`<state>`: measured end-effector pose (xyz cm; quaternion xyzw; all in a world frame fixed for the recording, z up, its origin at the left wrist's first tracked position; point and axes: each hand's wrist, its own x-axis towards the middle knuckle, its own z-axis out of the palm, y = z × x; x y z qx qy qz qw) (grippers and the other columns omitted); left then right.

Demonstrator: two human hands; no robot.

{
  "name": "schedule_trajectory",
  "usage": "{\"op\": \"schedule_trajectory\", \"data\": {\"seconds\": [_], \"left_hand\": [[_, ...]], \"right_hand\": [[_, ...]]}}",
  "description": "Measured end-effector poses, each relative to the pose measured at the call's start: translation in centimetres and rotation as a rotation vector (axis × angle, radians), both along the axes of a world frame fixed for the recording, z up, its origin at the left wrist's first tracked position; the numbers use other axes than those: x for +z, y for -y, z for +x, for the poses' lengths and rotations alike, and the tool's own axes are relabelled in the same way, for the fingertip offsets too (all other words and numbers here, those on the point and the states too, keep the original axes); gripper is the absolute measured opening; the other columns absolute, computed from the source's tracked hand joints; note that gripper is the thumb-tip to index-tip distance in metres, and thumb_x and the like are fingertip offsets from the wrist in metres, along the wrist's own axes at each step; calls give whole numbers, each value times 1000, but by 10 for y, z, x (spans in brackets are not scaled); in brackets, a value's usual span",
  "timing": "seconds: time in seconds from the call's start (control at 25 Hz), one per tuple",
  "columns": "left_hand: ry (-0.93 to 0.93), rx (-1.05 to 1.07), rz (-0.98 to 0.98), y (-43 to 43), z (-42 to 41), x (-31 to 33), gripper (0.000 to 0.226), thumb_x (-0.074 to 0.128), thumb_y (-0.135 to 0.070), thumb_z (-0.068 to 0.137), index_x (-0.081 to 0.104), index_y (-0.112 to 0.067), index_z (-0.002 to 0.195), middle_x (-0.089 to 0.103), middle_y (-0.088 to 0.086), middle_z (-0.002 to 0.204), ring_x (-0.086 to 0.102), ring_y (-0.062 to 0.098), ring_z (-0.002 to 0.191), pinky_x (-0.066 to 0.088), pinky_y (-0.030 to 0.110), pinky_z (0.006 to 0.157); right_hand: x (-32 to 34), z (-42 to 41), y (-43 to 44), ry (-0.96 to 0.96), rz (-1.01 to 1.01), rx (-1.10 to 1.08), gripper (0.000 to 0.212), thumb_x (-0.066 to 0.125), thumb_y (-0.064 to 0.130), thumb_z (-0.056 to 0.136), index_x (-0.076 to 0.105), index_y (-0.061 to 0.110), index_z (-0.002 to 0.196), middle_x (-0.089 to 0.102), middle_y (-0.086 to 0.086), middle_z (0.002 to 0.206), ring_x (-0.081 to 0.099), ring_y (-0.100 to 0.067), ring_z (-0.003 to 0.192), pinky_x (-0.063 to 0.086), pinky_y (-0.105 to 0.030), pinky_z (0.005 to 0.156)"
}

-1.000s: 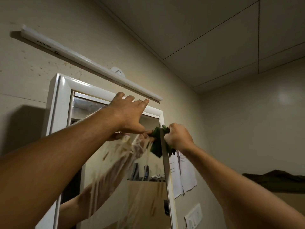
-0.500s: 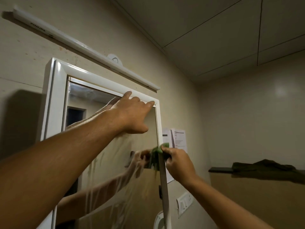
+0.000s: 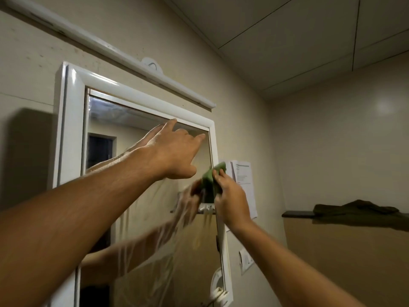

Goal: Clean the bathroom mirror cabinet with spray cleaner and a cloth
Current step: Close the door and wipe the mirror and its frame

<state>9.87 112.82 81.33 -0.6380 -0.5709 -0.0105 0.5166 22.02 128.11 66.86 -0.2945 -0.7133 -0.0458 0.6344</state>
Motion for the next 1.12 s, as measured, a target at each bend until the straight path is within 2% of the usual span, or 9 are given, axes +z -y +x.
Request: {"op": "schedule_trajectory", "data": {"seconds": [0.08,0.16,0.28,0.36,0.48,0.6,0.72,0.96,1.12], "left_hand": [[-14,-30,-27,-1,5,-11,83,52,-48,88,20,-22,160,67,-2,125,50,22,135,9,56,126],[-1,-47,-95,-6,12,-29,83,54,-44,86,23,-23,160,69,-4,112,56,21,126,11,56,126],[-7,-22,-164,-14,14,-48,80,56,-46,87,27,-22,158,69,0,118,53,24,131,11,57,126],[-14,-13,-162,-15,13,-51,83,55,-55,90,24,-22,159,64,5,134,46,26,140,8,56,127],[-4,-41,-141,-18,11,-49,78,53,-60,93,28,-23,157,63,4,138,47,25,140,8,56,127],[-24,-26,-122,-19,12,-54,81,50,-60,93,24,-22,160,61,7,141,44,26,142,9,56,127],[-41,10,-130,-19,14,-61,85,51,-60,92,19,-21,161,58,9,144,40,28,145,9,56,127],[-23,-12,-117,-23,13,-63,86,51,-59,93,17,-20,162,58,10,145,38,28,147,8,55,127],[-19,-12,-104,-27,7,-64,89,54,-53,89,15,-20,162,61,9,140,36,29,149,9,57,127]], "right_hand": [[-70,15,11,35,-64,51,36,55,12,102,64,25,134,68,6,126,64,-9,110,54,-31,101],[-126,34,26,132,-277,65,30,56,14,102,71,26,125,71,9,115,66,-7,102,56,-31,98],[-105,59,24,100,-530,119,24,54,11,101,73,21,113,70,5,100,67,-11,96,59,-35,92],[-48,61,17,-85,-483,170,31,54,5,100,66,18,126,67,1,109,65,-17,104,58,-30,83],[19,30,17,-84,-326,144,38,56,2,97,60,16,132,64,-1,108,63,-17,96,53,-19,66],[-7,2,16,-97,-302,43,33,58,6,95,61,16,126,66,0,104,66,-18,95,61,-31,82],[-57,13,22,-127,-407,91,28,62,8,97,62,22,121,66,4,107,67,-19,100,60,-35,90],[-13,15,-2,-141,-422,24,21,61,5,93,62,22,106,66,1,96,66,-20,91,62,-41,83],[-72,15,2,-96,-494,45,16,59,10,98,62,21,109,66,1,97,66,-16,88,62,-36,80]]}}
